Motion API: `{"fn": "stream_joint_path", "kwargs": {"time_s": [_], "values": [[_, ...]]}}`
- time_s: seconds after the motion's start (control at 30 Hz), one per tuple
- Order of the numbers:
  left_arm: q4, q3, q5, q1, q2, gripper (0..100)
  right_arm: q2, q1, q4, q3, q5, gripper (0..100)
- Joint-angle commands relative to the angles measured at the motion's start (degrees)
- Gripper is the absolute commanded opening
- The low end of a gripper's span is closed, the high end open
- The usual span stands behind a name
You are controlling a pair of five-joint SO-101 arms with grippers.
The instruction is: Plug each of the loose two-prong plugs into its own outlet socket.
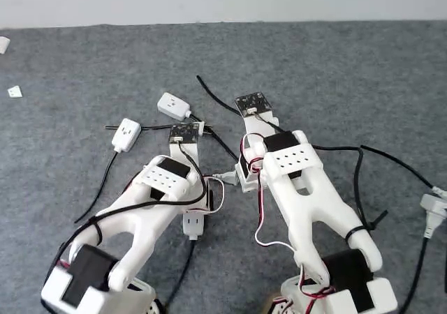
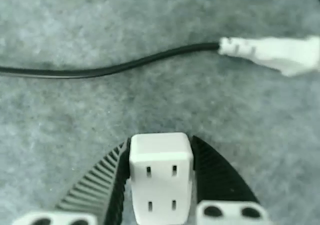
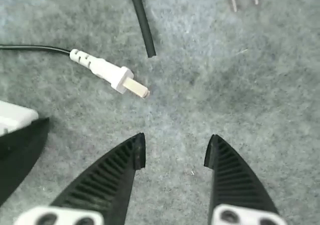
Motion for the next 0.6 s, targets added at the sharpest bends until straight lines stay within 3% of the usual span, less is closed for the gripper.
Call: {"fn": "stream_joint_path", "kwargs": {"time_s": [0.0, 0.2, 0.4, 0.57], "values": [[-3.52, 2.15, -4.66, -0.09, -4.04, 8, -0.40, 0.75, 0.13, -3.25, -1.05, 18.7], [-4.04, 3.74, -3.78, -0.53, -7.82, 8, -0.31, 0.75, 0.22, -3.25, -0.88, 18.7], [-6.51, 2.68, -3.78, -6.86, -8.00, 8, -0.31, 0.48, 0.22, -3.16, -0.79, 18.7], [-7.56, 2.68, -3.78, -7.82, -7.91, 8, -0.31, 0.48, 0.22, -3.08, -0.79, 18.7]]}}
